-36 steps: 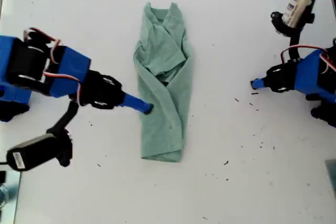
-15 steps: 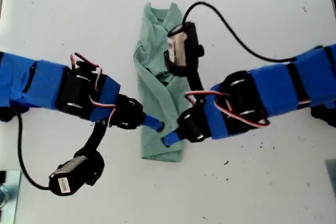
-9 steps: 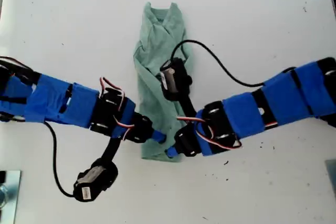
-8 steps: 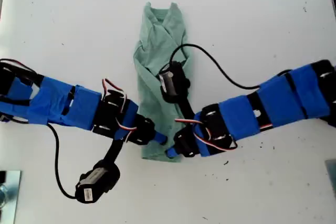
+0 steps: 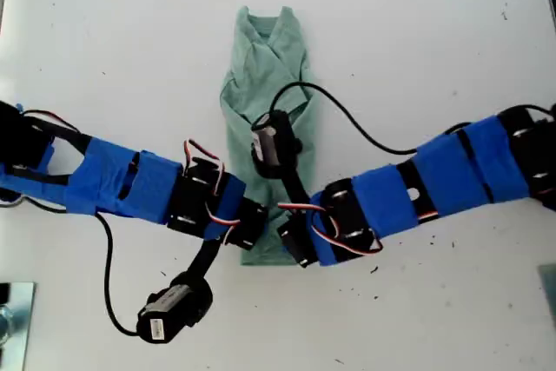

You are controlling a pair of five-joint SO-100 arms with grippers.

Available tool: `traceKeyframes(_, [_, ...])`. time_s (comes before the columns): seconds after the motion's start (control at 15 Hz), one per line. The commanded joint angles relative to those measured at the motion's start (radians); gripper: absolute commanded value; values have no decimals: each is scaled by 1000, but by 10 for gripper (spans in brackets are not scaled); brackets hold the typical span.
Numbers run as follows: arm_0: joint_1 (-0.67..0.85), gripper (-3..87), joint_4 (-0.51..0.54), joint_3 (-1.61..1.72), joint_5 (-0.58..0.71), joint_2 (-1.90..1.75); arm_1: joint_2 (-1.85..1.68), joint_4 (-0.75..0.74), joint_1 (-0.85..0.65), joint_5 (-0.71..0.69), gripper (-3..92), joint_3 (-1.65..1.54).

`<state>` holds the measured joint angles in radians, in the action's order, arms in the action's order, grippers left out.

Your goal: Fold t shirt

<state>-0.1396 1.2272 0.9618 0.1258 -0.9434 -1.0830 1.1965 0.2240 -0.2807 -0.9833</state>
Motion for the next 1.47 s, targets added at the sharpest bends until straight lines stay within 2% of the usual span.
traceKeyframes(0.0, [-55, -2, -17, -67, 35, -25, -112, 29, 40, -91, -5, 35])
traceKeyframes(0.13, [-95, -2, -67, -75, 89, -83, -236, 26, 80, -189, -4, 55])
traceKeyframes(0.33, [-170, -2, -103, -75, 110, -178, -325, 28, 164, -229, -4, 54])
traceKeyframes(0.6, [-150, -2, -101, -61, 123, -276, -370, 15, 100, -284, -4, 54])
traceKeyframes(0.8, [-40, -2, -66, -43, 175, -391, -489, 17, -21, -337, -4, -15])
traceKeyframes(1.07, [193, -2, 26, -8, 265, -426, -577, 101, -272, -477, -4, -69])
traceKeyframes(1.27, [382, -1, 78, 63, 255, -425, -572, -32, -453, -534, -4, -233])
traceKeyframes(1.33, [448, 55, 94, 74, 262, -422, -571, -87, -523, -535, 35, -276])
traceKeyframes(1.4, [497, 211, 104, 74, 295, -431, -563, -115, -595, -514, 214, -301])
